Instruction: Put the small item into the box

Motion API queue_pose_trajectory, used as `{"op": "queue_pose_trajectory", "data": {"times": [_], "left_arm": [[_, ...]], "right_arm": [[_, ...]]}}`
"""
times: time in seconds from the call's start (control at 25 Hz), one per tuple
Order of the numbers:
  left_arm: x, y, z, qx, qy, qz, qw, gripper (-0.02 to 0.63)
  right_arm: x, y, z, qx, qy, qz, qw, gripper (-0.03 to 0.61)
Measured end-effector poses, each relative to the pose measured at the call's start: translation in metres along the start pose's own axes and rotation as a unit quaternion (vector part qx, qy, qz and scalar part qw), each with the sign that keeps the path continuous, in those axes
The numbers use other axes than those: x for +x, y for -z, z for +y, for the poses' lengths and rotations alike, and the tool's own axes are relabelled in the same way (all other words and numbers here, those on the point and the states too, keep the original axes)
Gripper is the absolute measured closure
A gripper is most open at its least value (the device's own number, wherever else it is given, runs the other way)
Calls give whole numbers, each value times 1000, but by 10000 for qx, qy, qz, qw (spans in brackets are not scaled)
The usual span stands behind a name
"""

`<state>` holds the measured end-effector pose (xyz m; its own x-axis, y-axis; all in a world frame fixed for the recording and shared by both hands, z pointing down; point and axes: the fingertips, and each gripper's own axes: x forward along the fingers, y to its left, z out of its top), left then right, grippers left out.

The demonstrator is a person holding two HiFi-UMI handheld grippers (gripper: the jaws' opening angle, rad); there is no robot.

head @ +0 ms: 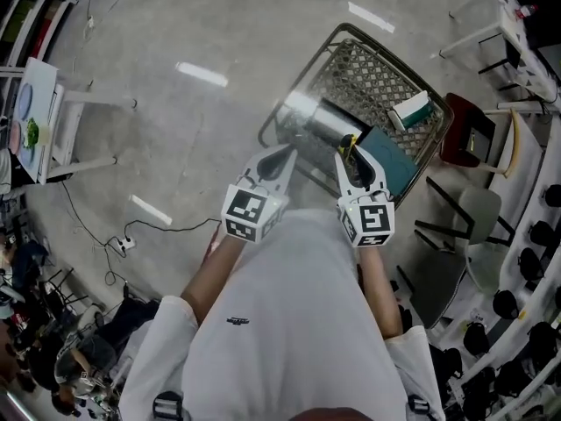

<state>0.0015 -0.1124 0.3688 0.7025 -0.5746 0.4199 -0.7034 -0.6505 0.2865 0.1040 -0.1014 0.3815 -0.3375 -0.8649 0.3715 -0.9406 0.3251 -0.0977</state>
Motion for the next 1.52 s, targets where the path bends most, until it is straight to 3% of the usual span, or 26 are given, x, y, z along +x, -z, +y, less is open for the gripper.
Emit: {"op": "queue_pose_trajectory", "data": {"times": [0.44,1.0,1.24,1.52], "left_arm": [[43,40,17,-276,-299,365,9985,612],[78,85,44,-628,-518,554,9951,612],[91,107,54,-787,-639,657,9927,612],[103,135,58,-989,-633,783,9900,612]], "right_arm": [[61,45,-28,-261,-436,610,9968,472],[127,128,-44,-903,-818,1488,9813,472],[151,165,-46,-1632,-1144,1964,9601,472],[176,215,-49,-2137,-1495,2588,9300,472]]}}
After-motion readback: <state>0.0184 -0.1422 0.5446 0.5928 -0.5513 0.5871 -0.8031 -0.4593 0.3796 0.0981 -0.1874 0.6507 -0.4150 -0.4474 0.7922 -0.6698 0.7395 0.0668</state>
